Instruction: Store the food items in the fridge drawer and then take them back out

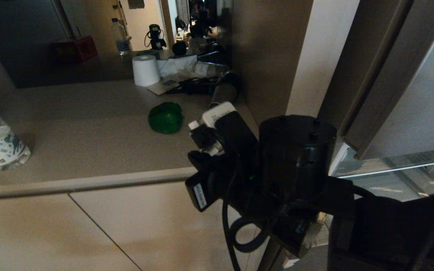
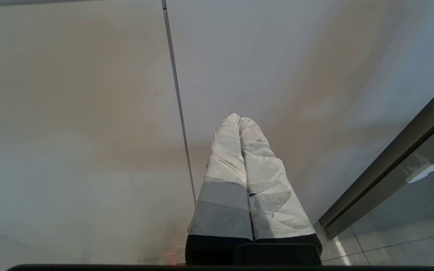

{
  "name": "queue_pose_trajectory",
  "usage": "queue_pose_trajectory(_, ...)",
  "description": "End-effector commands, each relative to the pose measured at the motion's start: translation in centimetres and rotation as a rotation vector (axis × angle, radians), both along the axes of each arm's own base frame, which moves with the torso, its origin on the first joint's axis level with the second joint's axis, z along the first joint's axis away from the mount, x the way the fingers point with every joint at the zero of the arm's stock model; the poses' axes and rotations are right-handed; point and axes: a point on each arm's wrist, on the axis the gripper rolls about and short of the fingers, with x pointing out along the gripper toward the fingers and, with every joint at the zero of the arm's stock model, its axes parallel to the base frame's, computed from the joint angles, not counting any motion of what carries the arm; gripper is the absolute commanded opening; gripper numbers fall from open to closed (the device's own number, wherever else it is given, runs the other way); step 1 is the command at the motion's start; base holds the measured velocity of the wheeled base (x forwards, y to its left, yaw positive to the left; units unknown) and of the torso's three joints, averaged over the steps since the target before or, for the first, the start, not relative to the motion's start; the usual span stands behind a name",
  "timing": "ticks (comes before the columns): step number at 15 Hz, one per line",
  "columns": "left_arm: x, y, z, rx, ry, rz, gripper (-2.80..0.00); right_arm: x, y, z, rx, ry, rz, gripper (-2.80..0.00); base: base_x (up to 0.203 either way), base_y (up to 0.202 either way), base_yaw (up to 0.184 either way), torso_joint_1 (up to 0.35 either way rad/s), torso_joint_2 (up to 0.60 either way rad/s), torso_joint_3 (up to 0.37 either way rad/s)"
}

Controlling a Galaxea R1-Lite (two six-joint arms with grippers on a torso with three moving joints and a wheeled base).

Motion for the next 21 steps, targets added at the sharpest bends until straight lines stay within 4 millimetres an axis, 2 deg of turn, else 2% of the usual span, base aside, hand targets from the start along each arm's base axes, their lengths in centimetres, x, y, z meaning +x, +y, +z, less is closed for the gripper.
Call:
queue_pose_trajectory(1,0.0,0.0,0.0,0.0,0.001,0.0,-2.8,1.3,2.5,-0.5,0.013,-0.011,0.003,-2.8,0.0,0.0,0.0,0.0,0.0,0.0)
queue_pose_trajectory(4,0.0,0.0,0.0,0.0,0.001,0.0,-2.8,2.9,4.8,-1.4,0.054,-0.034,-0.007,-2.8,0.0,0.0,0.0,0.0,0.0,0.0)
queue_pose_trajectory(6,0.0,0.0,0.0,0.0,0.001,0.0,-2.8,4.5,5.6,-1.1,0.108,-0.073,-0.055,-2.8,0.0,0.0,0.0,0.0,0.0,0.0)
queue_pose_trajectory(9,0.0,0.0,0.0,0.0,0.001,0.0,-2.8,6.2,5.6,0.0,0.151,-0.108,-0.119,-2.8,0.0,0.0,0.0,0.0,0.0,0.0)
queue_pose_trajectory(14,0.0,0.0,0.0,-0.002,0.001,0.0,-2.8,6.1,5.5,0.2,0.151,-0.115,-0.136,-2.8,0.0,0.0,0.0,0.0,0.0,0.0)
queue_pose_trajectory(17,0.0,0.0,0.0,0.002,0.001,0.0,-2.8,5.1,4.5,1.4,0.161,-0.12,-0.144,-2.8,0.0,0.0,0.0,0.0,0.0,0.0)
queue_pose_trajectory(21,0.0,0.0,0.0,0.003,0.001,0.0,-2.8,0.6,1.0,2.7,0.134,-0.097,-0.12,-2.8,0.0,0.0,0.0,0.0,0.0,0.0)
